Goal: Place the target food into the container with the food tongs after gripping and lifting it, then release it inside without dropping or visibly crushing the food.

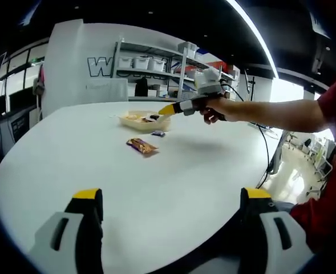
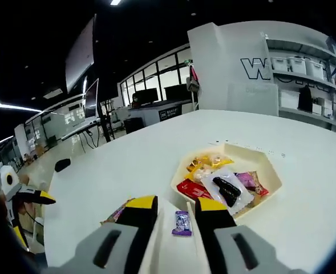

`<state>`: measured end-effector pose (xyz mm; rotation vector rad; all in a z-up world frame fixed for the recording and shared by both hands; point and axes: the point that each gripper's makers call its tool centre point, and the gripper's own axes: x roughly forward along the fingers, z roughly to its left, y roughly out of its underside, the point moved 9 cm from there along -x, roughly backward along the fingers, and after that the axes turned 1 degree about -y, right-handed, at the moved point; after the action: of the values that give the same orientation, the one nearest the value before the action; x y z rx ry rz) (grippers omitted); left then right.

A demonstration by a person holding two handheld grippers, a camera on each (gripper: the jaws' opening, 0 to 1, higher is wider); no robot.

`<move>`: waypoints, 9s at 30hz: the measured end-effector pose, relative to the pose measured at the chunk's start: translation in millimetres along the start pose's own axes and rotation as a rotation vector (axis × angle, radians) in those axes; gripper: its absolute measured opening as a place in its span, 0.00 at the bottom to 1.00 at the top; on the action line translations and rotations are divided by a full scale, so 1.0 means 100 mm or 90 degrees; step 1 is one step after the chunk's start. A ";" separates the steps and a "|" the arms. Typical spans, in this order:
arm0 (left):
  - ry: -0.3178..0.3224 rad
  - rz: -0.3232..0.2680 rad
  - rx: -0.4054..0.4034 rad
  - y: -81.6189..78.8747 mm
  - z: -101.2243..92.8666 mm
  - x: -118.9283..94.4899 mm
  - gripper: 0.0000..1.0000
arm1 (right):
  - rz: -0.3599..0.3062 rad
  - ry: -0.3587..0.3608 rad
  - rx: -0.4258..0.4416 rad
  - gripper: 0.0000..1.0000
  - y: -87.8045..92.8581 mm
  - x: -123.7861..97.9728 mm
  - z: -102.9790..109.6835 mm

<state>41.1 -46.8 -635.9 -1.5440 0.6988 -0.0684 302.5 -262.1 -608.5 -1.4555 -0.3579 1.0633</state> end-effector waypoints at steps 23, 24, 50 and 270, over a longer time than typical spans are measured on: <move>-0.001 0.005 0.000 0.01 0.00 0.00 0.99 | 0.027 0.023 0.010 0.22 0.22 0.15 -0.03; -0.001 0.005 0.001 0.01 0.00 0.00 0.99 | 0.028 0.031 0.006 0.22 0.24 0.16 -0.04; -0.003 0.002 0.000 0.01 0.01 -0.03 0.98 | 0.022 0.040 0.031 0.15 0.16 0.01 0.06; 0.017 0.011 0.011 0.04 -0.13 0.06 0.98 | 0.041 -0.016 0.044 0.18 0.27 0.13 0.76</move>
<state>38.7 -60.8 -640.6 -1.5227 0.7315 -0.0818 241.9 -210.6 -625.8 -1.4009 -0.2913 1.1361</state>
